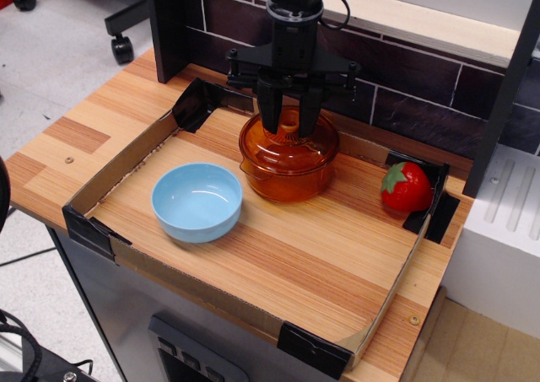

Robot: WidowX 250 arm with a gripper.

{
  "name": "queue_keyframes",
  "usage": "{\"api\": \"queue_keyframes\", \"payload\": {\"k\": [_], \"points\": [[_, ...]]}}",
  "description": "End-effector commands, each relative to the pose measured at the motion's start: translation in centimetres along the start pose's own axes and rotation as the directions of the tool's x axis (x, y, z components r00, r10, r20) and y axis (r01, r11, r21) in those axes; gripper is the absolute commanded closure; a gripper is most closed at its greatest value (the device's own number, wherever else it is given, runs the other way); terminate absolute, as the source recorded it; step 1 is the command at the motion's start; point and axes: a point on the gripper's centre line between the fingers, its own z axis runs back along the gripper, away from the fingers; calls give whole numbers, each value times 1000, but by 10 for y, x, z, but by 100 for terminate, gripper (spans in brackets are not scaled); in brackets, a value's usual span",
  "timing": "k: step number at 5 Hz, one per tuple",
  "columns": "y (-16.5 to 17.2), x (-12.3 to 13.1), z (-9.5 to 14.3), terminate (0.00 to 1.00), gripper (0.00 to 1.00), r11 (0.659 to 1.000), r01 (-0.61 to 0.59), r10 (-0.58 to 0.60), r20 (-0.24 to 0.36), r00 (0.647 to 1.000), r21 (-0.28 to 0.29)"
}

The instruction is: Take lid off pot

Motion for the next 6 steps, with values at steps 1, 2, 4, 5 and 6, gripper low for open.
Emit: {"api": "queue_keyframes", "payload": {"k": [1, 2, 4, 5, 6], "points": [[12, 7, 37, 0, 100, 999, -54, 54, 90, 995, -1], [16, 6, 64, 0, 100, 998, -70, 69, 140, 988, 3], [13, -27, 97, 0, 100, 999, 3, 0, 90, 996, -32], [6, -50, 91, 0, 100, 998, 62, -61, 18, 998, -34], [-4, -74, 78, 0, 100, 994, 110, -110, 13, 994, -24]]}}
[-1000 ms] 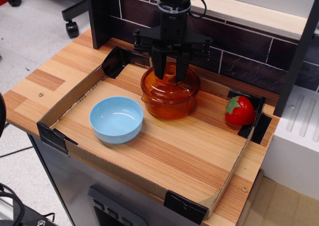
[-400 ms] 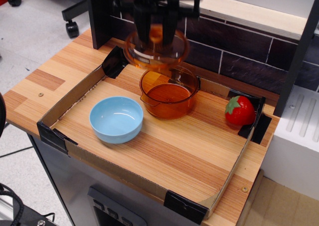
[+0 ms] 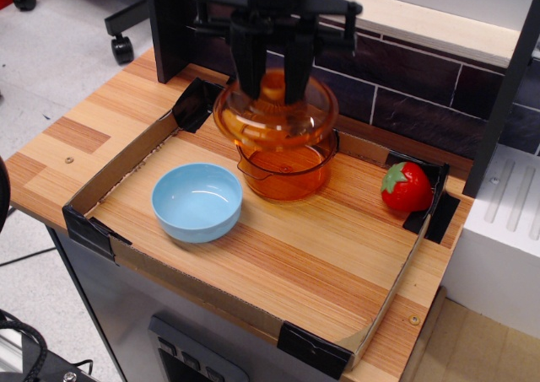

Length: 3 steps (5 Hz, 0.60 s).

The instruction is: Take lid off pot

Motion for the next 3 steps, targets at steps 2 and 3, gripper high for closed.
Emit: {"api": "queue_keyframes", "payload": {"k": [2, 3], "points": [[-27, -41, -42, 0, 100, 990, 134, -136, 49, 990, 40], [-34, -41, -64, 0, 100, 988, 131, -135, 42, 990, 78]]}}
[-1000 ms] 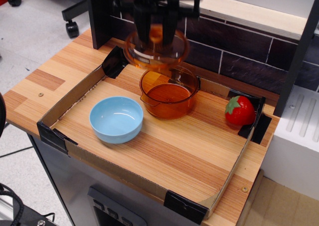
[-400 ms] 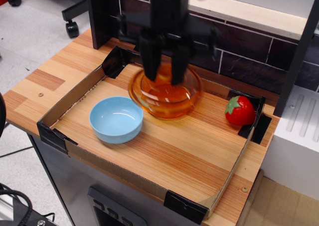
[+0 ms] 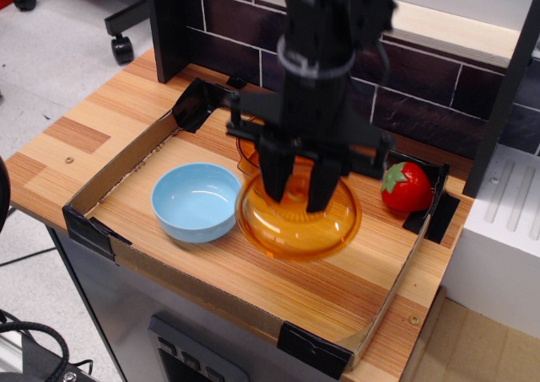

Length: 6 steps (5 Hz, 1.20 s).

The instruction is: Take lid off pot

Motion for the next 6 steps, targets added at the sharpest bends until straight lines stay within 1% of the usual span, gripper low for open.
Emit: {"api": "queue_keyframes", "payload": {"k": [1, 2, 3, 4, 5, 6], "points": [[-8, 9, -34, 0, 100, 998, -17, 17, 1, 1000, 58], [-10, 10, -47, 0, 100, 997, -23, 24, -14, 1000, 73], [-8, 8, -43, 0, 0, 997, 9, -10, 18, 1000, 74], [-1, 6, -35, 0, 0, 998, 33, -34, 22, 999, 45], [8, 4, -26, 0, 0, 998, 60, -60, -8, 998, 15], [16, 5, -11, 0, 0, 998, 55, -56, -15, 998, -14]]}}
